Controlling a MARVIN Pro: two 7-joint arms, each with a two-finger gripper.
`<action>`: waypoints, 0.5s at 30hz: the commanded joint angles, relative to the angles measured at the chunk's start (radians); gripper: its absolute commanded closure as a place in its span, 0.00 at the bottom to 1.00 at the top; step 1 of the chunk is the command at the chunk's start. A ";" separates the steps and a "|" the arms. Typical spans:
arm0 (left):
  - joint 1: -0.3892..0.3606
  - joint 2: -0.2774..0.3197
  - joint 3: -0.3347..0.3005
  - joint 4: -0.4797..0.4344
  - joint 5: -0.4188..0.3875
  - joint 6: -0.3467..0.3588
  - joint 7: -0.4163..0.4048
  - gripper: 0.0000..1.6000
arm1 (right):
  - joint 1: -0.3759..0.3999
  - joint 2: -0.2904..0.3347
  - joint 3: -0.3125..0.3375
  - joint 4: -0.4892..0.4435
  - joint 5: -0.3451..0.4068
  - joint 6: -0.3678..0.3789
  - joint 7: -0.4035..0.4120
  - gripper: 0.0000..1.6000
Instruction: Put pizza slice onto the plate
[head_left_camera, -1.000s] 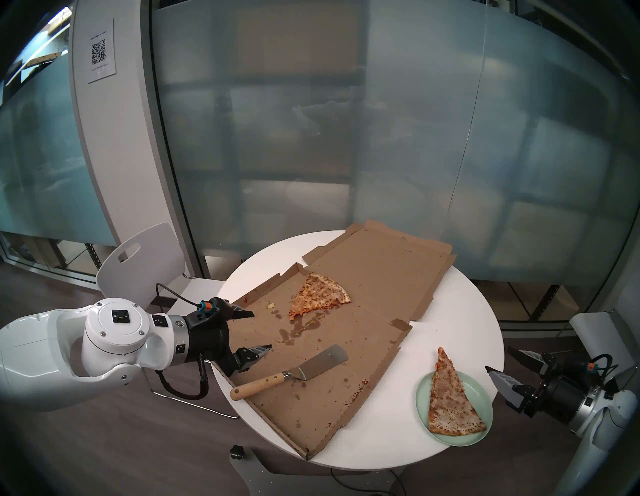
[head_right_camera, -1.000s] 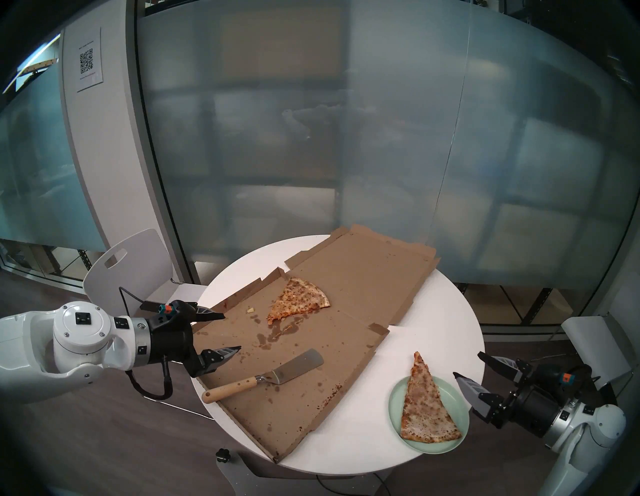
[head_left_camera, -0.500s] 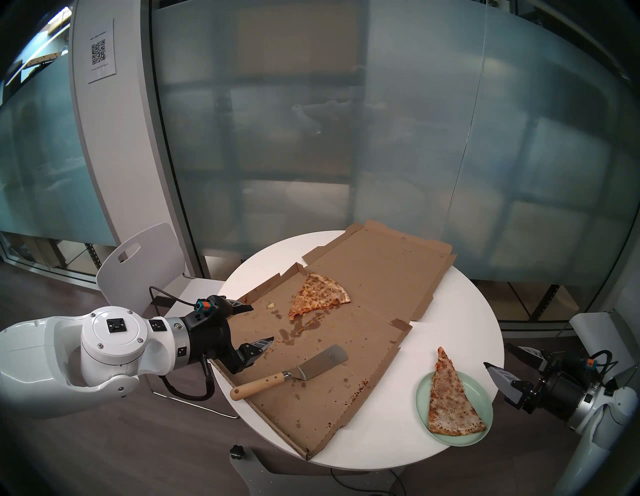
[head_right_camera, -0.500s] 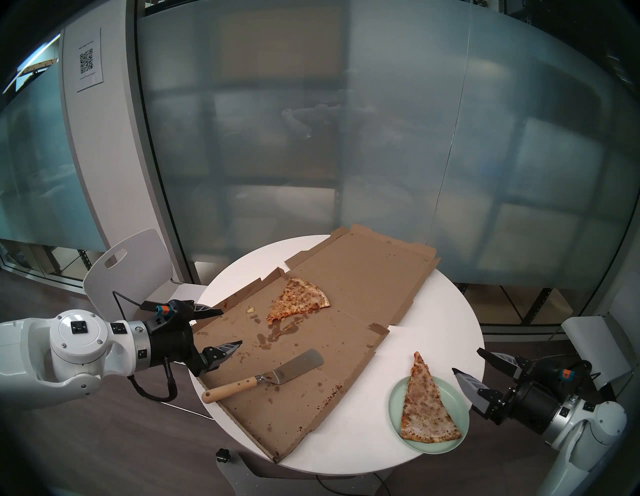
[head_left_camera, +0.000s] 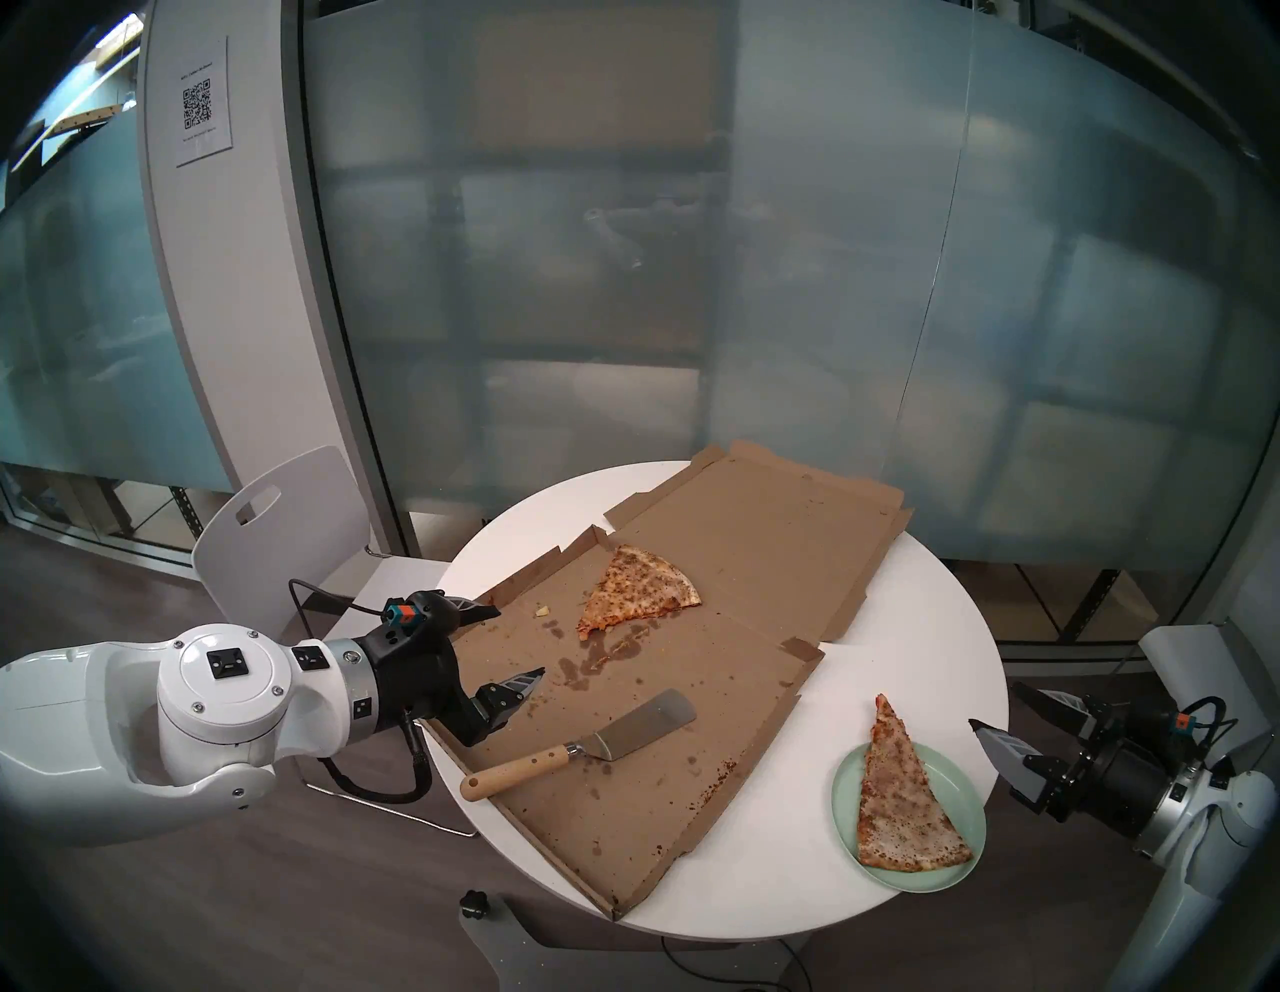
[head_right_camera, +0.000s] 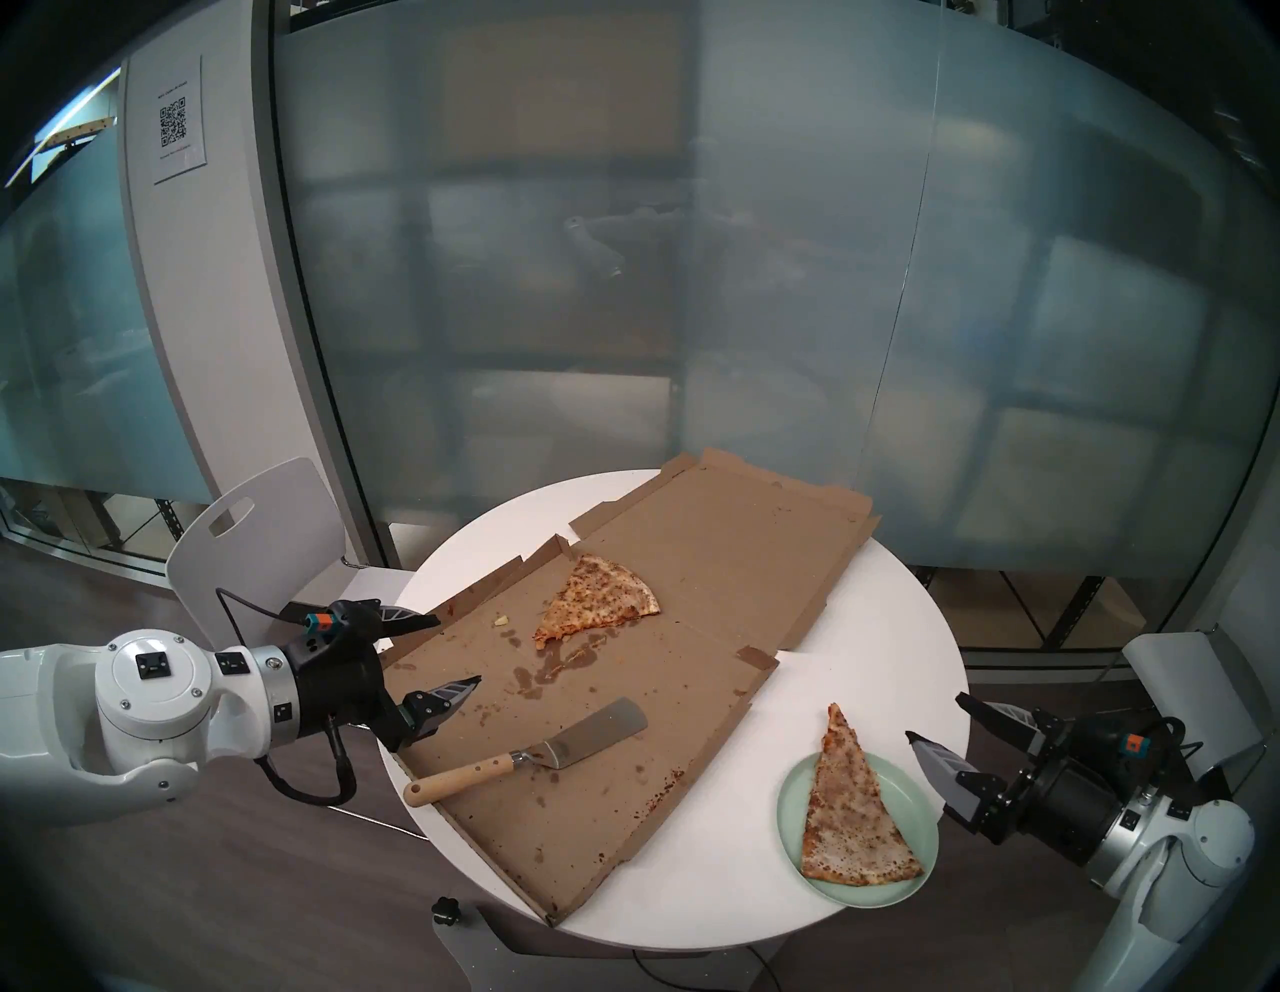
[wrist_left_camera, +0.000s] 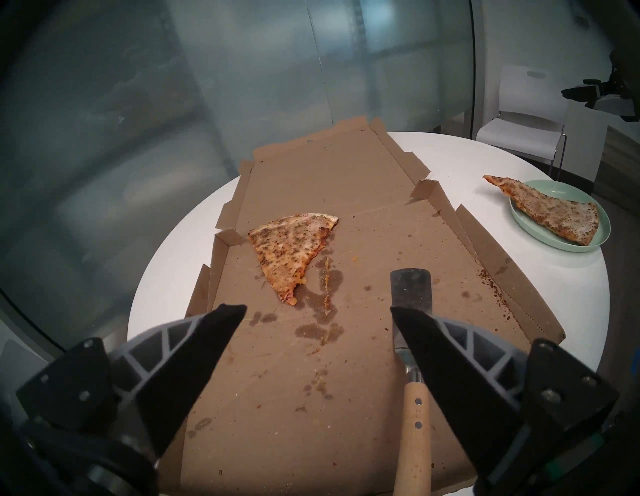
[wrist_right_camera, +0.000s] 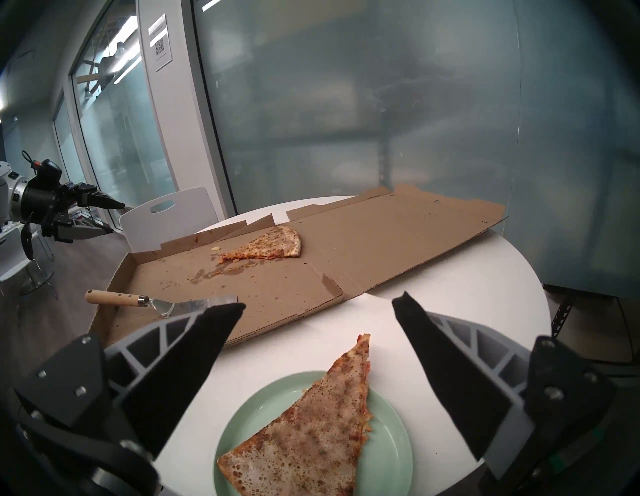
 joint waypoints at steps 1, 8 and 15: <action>0.059 0.001 -0.057 -0.018 0.007 -0.020 0.013 0.00 | -0.005 0.002 0.001 -0.017 0.018 -0.005 0.023 0.00; 0.111 0.002 -0.102 -0.022 0.012 -0.027 0.021 0.00 | -0.008 0.004 0.000 -0.017 0.021 -0.005 0.021 0.00; 0.168 0.002 -0.156 -0.025 0.017 -0.035 0.025 0.00 | -0.011 0.006 -0.001 -0.017 0.024 -0.006 0.019 0.00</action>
